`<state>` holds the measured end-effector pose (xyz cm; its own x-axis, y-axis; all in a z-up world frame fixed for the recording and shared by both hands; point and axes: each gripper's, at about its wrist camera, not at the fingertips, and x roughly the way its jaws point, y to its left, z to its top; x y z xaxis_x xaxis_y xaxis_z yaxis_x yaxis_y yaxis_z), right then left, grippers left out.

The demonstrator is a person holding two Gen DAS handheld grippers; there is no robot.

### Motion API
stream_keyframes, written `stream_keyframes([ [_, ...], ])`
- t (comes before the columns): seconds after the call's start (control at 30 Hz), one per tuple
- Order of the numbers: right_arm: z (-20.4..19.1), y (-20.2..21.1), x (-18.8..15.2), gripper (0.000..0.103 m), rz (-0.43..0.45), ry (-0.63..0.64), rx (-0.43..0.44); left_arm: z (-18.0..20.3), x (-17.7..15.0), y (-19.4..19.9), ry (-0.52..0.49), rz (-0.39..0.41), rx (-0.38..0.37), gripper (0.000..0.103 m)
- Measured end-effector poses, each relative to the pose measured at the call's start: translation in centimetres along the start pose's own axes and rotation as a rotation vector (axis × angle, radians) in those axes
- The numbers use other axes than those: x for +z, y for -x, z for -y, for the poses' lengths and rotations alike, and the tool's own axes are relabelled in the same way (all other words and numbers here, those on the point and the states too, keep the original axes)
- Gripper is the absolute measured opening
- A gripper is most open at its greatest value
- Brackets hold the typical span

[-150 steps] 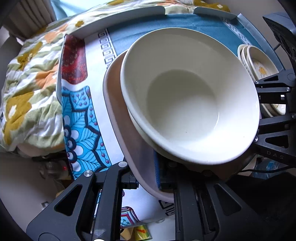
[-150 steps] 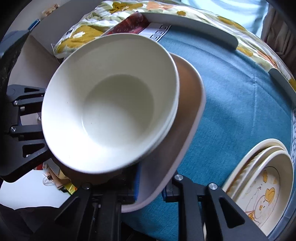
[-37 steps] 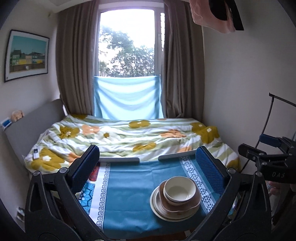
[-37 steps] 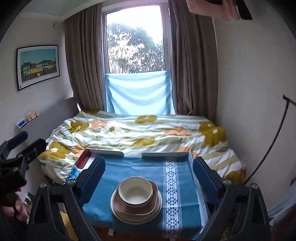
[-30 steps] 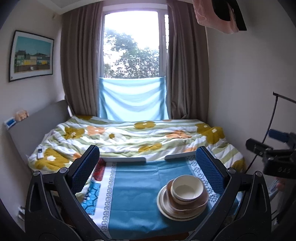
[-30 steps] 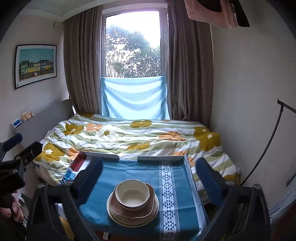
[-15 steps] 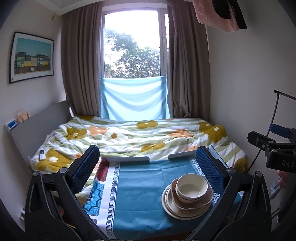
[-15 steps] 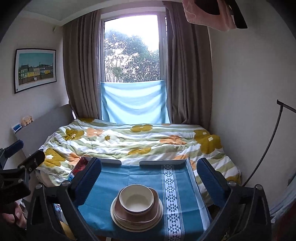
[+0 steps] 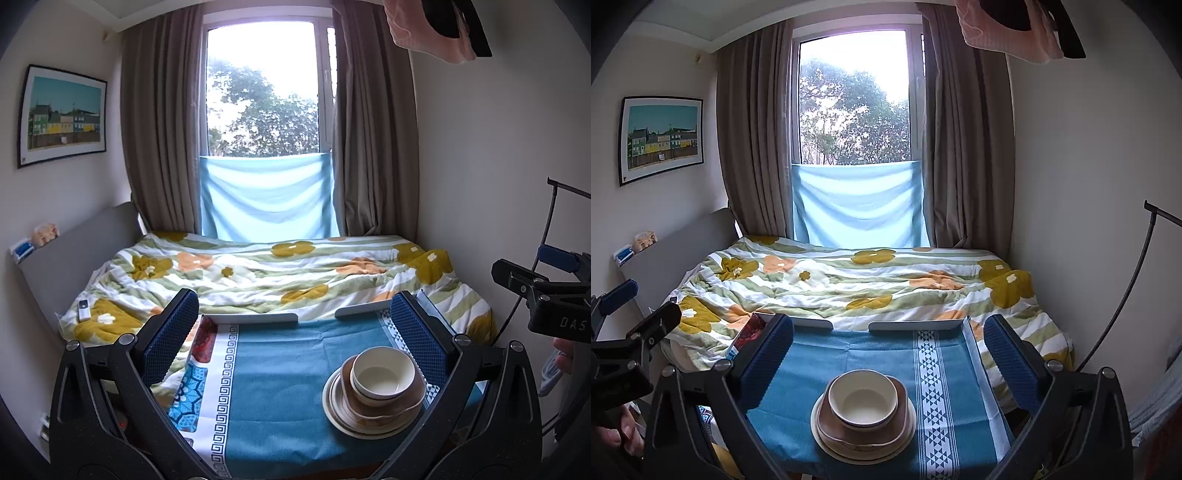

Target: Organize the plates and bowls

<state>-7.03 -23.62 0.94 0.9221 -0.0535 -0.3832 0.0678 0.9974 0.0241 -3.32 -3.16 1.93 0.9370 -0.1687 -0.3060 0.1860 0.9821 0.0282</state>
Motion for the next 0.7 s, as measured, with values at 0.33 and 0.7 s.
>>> stream_keyframes([
  [0.33,0.07,0.10,0.11,0.102,0.008,0.000,0.001,0.25,-0.08,0.34,-0.003,0.013,0.007,0.103],
  [0.7,-0.02,0.13,0.15,0.102,0.006,0.000,0.001,0.46,-0.12,0.48,-0.003,0.015,0.008,0.103],
])
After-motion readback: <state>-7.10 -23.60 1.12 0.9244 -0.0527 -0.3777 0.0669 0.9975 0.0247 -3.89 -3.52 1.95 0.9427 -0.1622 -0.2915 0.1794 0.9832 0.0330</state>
